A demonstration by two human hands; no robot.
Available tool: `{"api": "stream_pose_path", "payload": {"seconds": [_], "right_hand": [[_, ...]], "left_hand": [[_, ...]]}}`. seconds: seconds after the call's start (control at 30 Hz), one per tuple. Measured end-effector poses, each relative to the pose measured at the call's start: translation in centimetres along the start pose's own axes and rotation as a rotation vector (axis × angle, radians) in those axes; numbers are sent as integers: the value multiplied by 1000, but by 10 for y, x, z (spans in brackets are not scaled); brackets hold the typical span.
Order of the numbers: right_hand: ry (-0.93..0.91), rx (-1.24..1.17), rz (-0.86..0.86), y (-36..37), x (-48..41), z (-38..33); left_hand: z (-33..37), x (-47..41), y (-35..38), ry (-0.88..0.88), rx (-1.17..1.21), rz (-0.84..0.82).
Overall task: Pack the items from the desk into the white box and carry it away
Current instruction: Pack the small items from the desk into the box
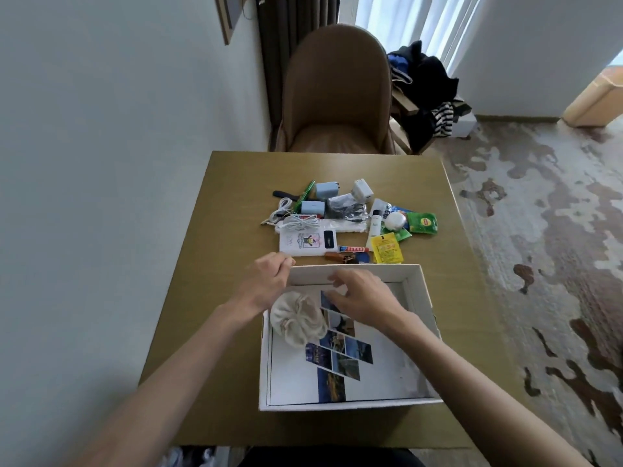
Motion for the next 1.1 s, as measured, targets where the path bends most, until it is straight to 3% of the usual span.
{"api": "stream_pose_path", "payload": {"seconds": [0.17, 0.27, 0.5, 0.7, 0.9, 1.0, 1.1], "right_hand": [[105, -133, 252, -78, 9, 43], [226, -170, 302, -103, 0, 76], [360, -254, 200, -94, -36, 141], [422, -257, 94, -65, -79, 173], [382, -43, 159, -49, -97, 189], [389, -155, 63, -46, -98, 210], [360, -410, 39, -51, -86, 236]], "left_hand": [[42, -23, 13, 98, -26, -25], [68, -43, 32, 133, -37, -102], [104, -93, 88, -6, 38, -339], [103, -125, 129, -309, 152, -486], [96, -138, 138, -352, 152, -420], [99, -142, 142, -314, 38, -392], [116, -153, 144, -75, -219, -285]]}}
Point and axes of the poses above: each hand's wrist, its own x-axis away from the middle knuckle, its own y-axis out of the palm, z = x × y, the point moved 5 cm from there along -x, towards the middle knuckle, and after that the axes turned 4 degrees about -x, right-handed, at the moved point
